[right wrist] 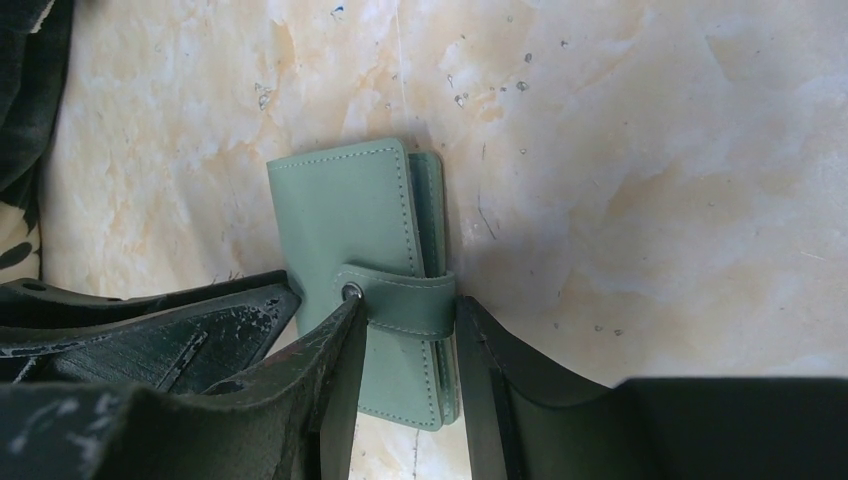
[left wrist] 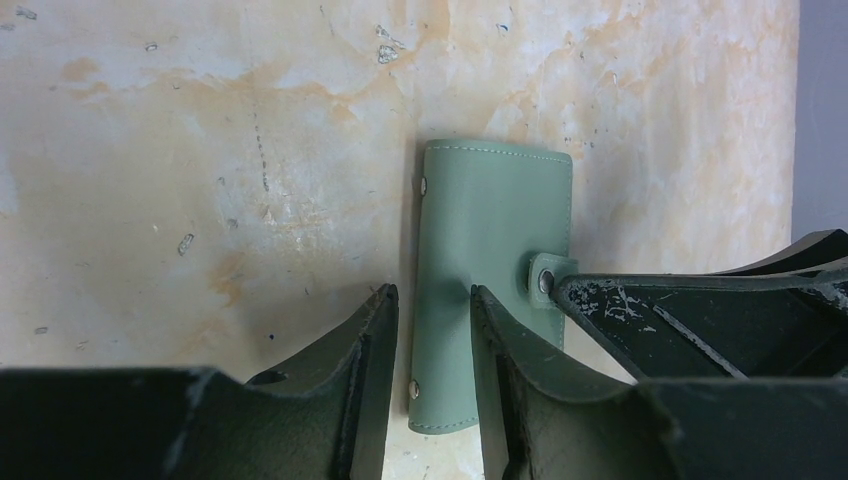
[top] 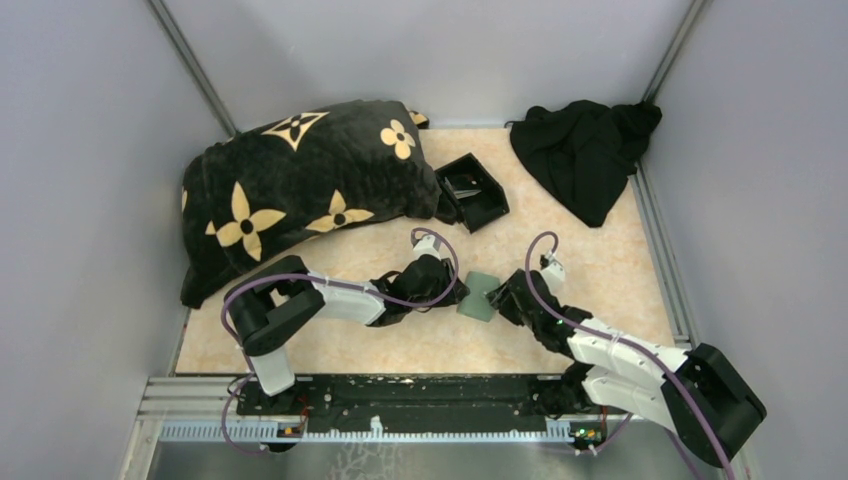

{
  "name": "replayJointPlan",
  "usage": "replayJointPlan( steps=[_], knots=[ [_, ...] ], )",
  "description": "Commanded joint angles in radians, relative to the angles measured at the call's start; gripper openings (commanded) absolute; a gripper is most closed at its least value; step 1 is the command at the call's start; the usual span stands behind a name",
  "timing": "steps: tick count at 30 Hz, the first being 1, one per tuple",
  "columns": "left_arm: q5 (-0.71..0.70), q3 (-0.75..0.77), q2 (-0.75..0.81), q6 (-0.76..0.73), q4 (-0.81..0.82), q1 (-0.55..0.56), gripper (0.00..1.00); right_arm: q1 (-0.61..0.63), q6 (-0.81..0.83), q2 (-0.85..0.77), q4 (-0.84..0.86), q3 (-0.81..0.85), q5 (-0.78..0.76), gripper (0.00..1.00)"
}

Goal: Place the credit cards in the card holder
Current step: Close the card holder at the center of the board.

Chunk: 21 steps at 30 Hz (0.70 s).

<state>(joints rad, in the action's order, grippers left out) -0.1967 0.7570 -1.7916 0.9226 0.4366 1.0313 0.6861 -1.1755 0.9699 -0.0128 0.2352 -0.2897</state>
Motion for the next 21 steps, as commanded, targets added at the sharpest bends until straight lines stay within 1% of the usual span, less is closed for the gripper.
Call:
replayJointPlan(
  steps=[1, 10, 21],
  knots=[
    [0.021, -0.012, -0.052, -0.012, -0.113, 0.0, 0.4, -0.018, 0.0, -0.009, 0.062, -0.005, 0.004, 0.39],
    [0.026, -0.005, -0.058, -0.012, -0.116, 0.0, 0.4, -0.033, 0.011, -0.025, 0.091, -0.015, 0.023, 0.41],
    [0.029, 0.001, -0.067, -0.012, -0.13, 0.0, 0.4, -0.065, 0.033, 0.043, 0.157, -0.018, 0.067, 0.42]
  ],
)
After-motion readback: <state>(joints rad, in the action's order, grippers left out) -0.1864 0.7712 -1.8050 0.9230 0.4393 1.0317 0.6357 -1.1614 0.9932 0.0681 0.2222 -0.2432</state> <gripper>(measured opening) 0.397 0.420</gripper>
